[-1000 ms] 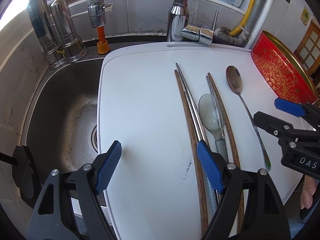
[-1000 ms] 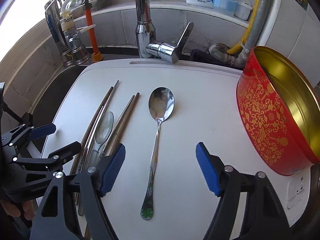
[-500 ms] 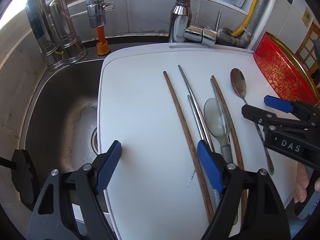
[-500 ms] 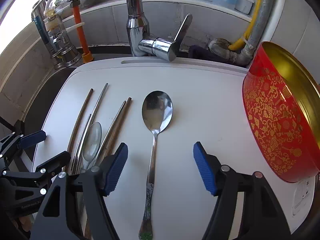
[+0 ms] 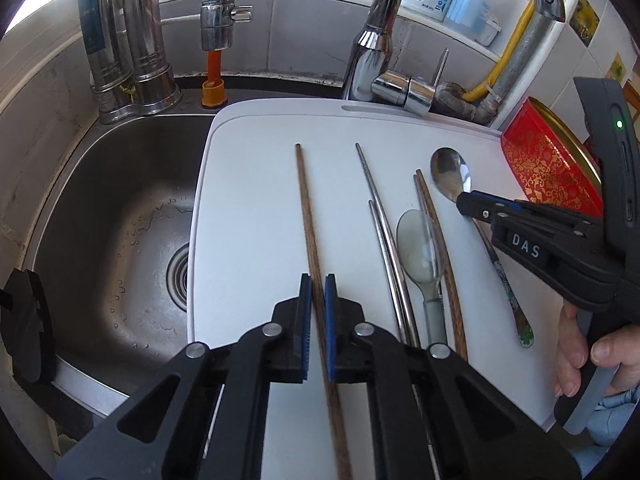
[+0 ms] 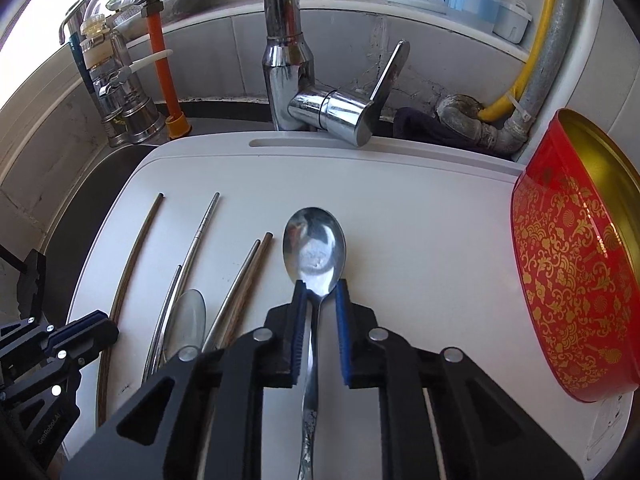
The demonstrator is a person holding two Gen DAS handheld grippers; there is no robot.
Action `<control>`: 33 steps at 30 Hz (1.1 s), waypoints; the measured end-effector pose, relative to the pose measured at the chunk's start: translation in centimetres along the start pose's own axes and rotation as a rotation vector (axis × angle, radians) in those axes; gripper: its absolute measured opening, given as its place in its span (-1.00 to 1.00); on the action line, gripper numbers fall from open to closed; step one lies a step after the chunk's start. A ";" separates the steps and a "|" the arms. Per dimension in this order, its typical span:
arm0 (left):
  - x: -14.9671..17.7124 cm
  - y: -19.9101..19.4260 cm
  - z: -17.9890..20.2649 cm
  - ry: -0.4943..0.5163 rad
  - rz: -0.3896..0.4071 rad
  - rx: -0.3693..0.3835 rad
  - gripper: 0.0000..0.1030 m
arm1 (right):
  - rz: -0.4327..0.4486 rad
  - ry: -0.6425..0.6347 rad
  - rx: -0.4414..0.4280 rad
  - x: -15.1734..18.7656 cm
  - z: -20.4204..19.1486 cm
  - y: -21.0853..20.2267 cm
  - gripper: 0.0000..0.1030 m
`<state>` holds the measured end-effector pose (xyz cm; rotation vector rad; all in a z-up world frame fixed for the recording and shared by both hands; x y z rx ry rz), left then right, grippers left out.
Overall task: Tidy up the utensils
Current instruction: 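Close the left tool on a wooden chopstick while the right tool grasps the steel spoon, then lift the wooden chopstick and steel spoon and carry both over the red tin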
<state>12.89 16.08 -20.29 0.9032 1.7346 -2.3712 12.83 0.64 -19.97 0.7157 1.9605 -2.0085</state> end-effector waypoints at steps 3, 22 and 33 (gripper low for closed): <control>0.3 -0.3 -0.1 -0.033 -0.018 0.020 -0.90 | -0.009 0.024 -0.015 0.3 0.6 -0.2 -0.92; 0.3 -5.0 0.3 -0.073 0.058 0.025 -0.90 | 0.095 0.035 -0.080 1.7 2.3 -8.3 -0.98; -3.1 -9.8 7.3 -0.004 0.178 0.055 -0.90 | 0.287 0.045 -0.108 0.6 6.5 -17.7 -0.98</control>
Point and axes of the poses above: each gripper's, at about its wrist camera, not at the fingertips, and y roughly the way its jaws point, z to its right, x to its underside, the point moved 6 cm from there along y, roughly the way its jaws point
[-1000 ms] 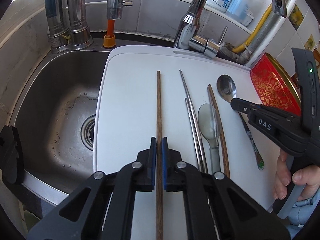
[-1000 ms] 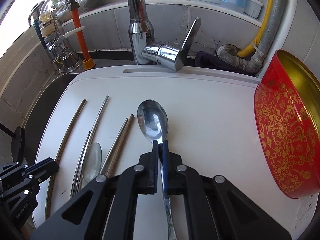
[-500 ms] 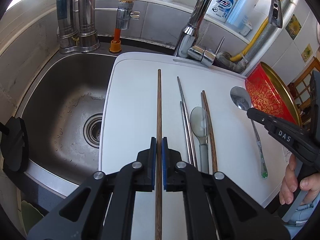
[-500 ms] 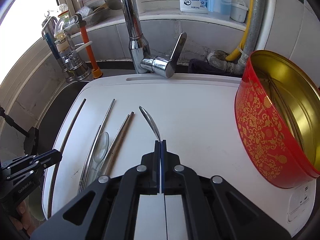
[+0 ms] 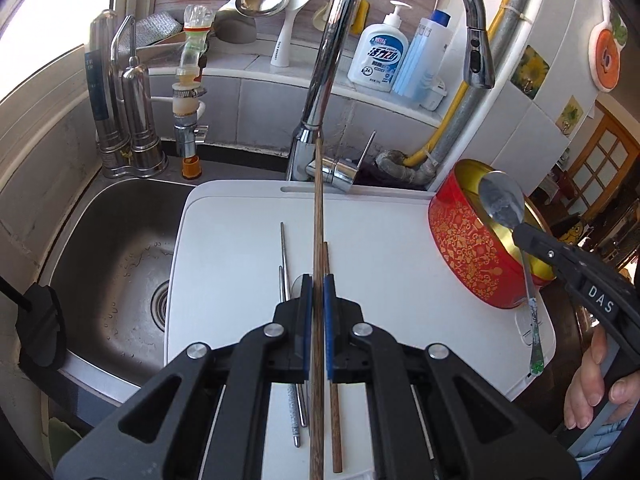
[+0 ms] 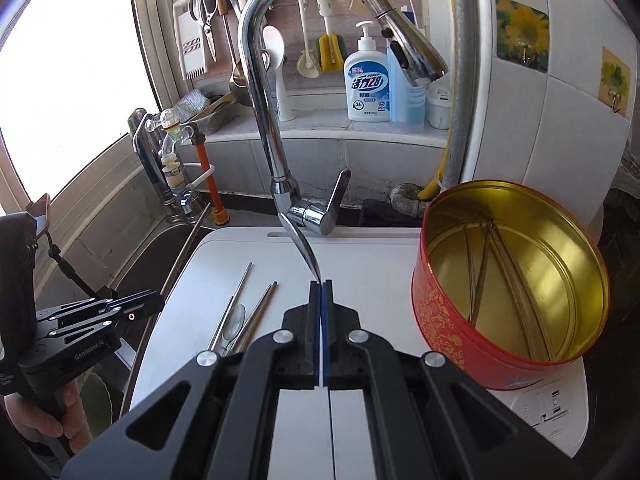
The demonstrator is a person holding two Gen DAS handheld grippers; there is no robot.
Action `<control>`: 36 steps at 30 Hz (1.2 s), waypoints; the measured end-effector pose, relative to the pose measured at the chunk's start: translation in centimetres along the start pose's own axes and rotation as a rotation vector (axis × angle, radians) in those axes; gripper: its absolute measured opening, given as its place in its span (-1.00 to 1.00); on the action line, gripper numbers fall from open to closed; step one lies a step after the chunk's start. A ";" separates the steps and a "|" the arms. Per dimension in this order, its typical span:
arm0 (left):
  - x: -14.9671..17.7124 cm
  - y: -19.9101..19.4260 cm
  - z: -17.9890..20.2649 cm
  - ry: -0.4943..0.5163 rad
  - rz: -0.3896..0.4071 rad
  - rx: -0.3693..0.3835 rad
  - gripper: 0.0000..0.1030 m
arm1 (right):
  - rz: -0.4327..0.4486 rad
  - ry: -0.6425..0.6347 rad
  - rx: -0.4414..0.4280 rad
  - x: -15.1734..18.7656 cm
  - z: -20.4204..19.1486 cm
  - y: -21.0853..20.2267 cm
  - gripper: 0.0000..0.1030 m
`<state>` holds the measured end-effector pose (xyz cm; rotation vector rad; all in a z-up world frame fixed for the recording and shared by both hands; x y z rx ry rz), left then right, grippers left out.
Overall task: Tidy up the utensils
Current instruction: 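Lift the wooden chopstick and steel spoon and carry both over the red tin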
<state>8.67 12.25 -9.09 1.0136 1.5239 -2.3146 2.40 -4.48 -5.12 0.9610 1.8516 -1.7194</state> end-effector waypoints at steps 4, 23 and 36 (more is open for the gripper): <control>-1.5 -0.7 3.6 0.029 0.037 0.018 -0.90 | 0.066 0.039 0.017 -0.9 3.6 -3.2 -0.98; -6.1 3.6 20.1 0.176 0.040 0.157 -0.90 | 0.123 0.212 0.113 -1.3 20.2 -6.7 -0.98; -9.8 9.0 25.8 0.212 0.001 0.204 -0.90 | 0.097 0.265 0.133 -4.1 25.5 -2.3 -0.98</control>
Point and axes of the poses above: each gripper's, at about its wrist camera, not at the fingertips, and y roughly the way its jaws point, z to its right, x to its underside, the point moved 6 cm from there along y, roughly the way its jaws point
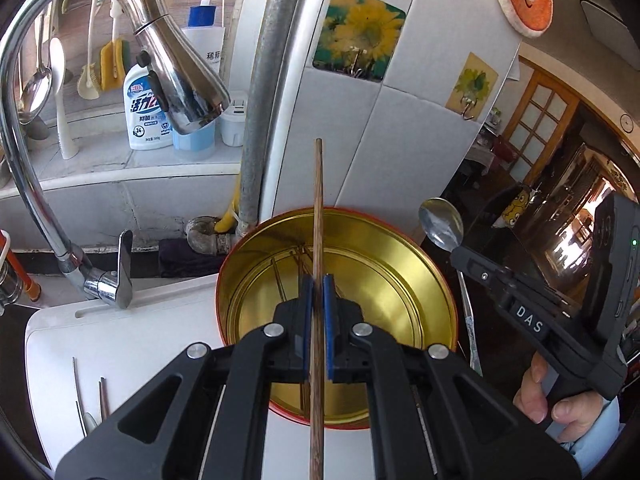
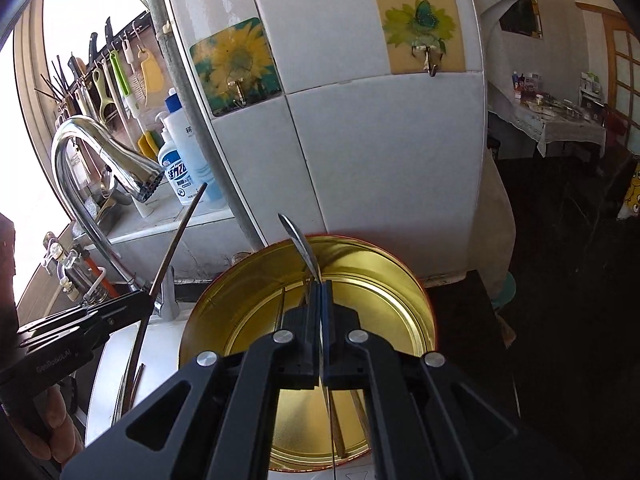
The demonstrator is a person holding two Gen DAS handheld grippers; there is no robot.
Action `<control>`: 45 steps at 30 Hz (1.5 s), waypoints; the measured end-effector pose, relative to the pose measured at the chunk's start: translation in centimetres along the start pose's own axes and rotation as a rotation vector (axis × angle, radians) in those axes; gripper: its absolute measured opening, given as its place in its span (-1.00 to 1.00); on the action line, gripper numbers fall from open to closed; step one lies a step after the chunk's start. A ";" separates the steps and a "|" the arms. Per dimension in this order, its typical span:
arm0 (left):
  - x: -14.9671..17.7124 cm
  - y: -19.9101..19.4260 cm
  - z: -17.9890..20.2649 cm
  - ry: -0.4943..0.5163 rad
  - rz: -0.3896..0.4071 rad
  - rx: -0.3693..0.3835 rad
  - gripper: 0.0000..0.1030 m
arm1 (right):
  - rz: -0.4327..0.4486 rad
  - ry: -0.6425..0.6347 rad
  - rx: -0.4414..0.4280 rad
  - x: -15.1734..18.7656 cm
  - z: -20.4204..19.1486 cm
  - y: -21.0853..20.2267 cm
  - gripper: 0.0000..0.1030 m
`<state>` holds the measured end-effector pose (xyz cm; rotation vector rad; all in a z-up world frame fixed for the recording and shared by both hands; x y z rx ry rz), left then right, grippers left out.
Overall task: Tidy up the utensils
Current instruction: 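Lift the wooden chopstick and steel spoon and carry both over the red tin, then open both tools to drop the chopstick and spoon into the tin, then move both open tools back over the remaining utensils on the board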
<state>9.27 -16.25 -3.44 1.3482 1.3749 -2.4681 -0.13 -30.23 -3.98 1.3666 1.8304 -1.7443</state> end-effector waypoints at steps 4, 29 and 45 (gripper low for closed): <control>-0.3 2.5 0.6 0.000 -0.034 0.002 -0.90 | -0.031 0.004 -0.001 -0.1 0.3 2.0 -0.98; 2.5 12.0 0.6 0.003 -0.245 -0.041 -0.89 | -0.286 0.026 0.052 2.9 1.5 10.8 -0.98; 3.8 7.5 0.0 0.191 -0.213 -0.170 0.64 | -0.114 0.010 0.067 0.8 1.4 5.1 0.74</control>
Point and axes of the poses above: each gripper's, at about its wrist camera, not at the fingertips, and y roughly the way its jaws point, z to its right, x to its underside, the point moved 6 cm from there along y, roughly the way its jaws point
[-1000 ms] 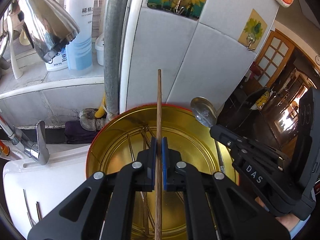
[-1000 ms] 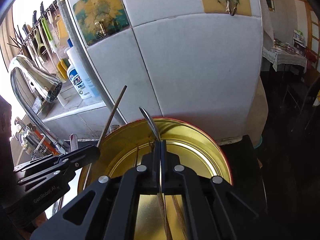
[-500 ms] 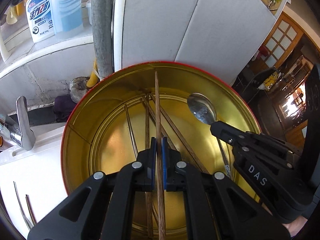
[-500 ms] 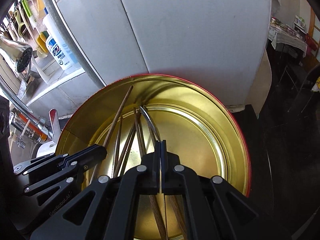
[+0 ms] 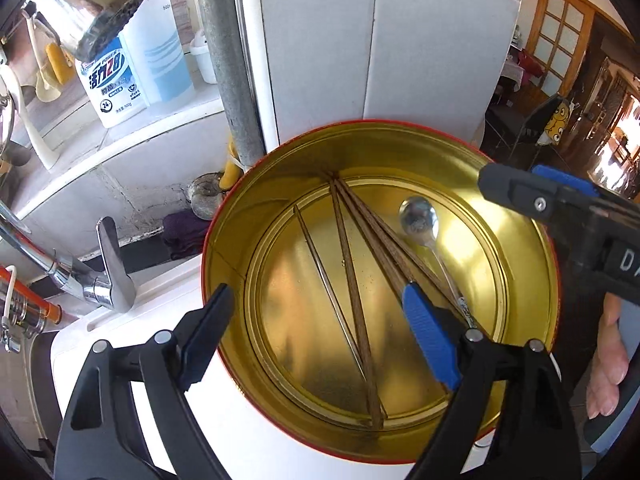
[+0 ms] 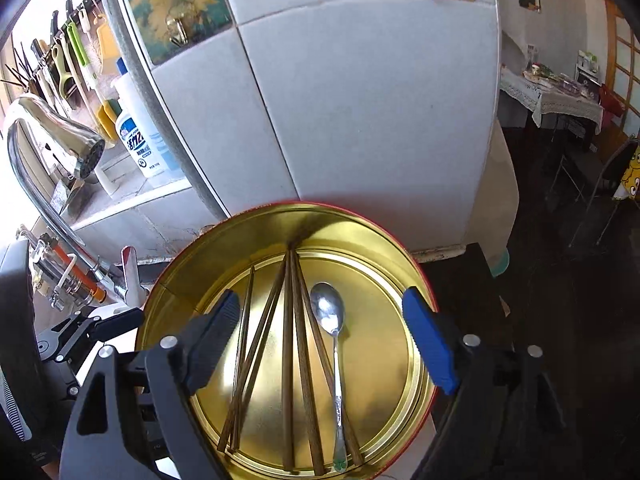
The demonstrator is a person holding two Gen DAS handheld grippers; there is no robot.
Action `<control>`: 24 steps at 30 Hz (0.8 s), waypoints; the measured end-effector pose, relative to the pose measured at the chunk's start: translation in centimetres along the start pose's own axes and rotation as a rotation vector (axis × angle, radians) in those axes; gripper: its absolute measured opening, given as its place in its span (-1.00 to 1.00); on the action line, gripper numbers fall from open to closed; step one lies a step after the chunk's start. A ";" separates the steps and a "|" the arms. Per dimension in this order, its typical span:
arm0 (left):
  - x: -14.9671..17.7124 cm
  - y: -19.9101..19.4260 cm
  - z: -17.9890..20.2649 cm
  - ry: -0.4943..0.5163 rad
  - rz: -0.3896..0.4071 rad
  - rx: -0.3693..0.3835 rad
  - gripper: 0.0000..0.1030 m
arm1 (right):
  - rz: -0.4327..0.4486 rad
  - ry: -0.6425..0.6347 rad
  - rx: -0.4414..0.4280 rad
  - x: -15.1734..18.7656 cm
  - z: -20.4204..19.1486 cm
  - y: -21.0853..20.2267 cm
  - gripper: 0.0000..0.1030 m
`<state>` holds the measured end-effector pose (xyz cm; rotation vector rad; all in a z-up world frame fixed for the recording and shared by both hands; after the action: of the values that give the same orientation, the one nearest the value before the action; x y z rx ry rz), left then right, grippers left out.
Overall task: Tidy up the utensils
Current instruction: 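Move both open tools back over the remaining utensils on the board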
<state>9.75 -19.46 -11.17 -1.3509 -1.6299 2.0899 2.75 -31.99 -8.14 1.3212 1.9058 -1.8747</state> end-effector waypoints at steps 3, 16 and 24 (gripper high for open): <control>0.8 -0.4 -0.1 -0.007 -0.001 0.016 0.64 | 0.008 -0.030 0.003 0.4 -0.7 -0.8 0.77; 4.2 -3.6 -1.9 -0.076 0.031 0.023 0.64 | -0.010 -0.003 0.012 2.7 -2.2 -3.1 0.79; 7.2 -7.7 -4.7 -0.174 0.079 0.043 0.64 | 0.004 -0.017 -0.046 3.8 -6.0 -5.3 0.80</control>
<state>6.11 -8.82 -8.55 -1.2716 -1.6091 2.3328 -0.36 -24.08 -5.58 1.2905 1.9247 -1.8227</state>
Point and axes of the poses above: each gripper's, at about its wrist camera, not at the fingertips, and y roughly the way its jaws point, z to its right, x to its underside, the point moved 6 cm from there along y, roughly the way its jaws point
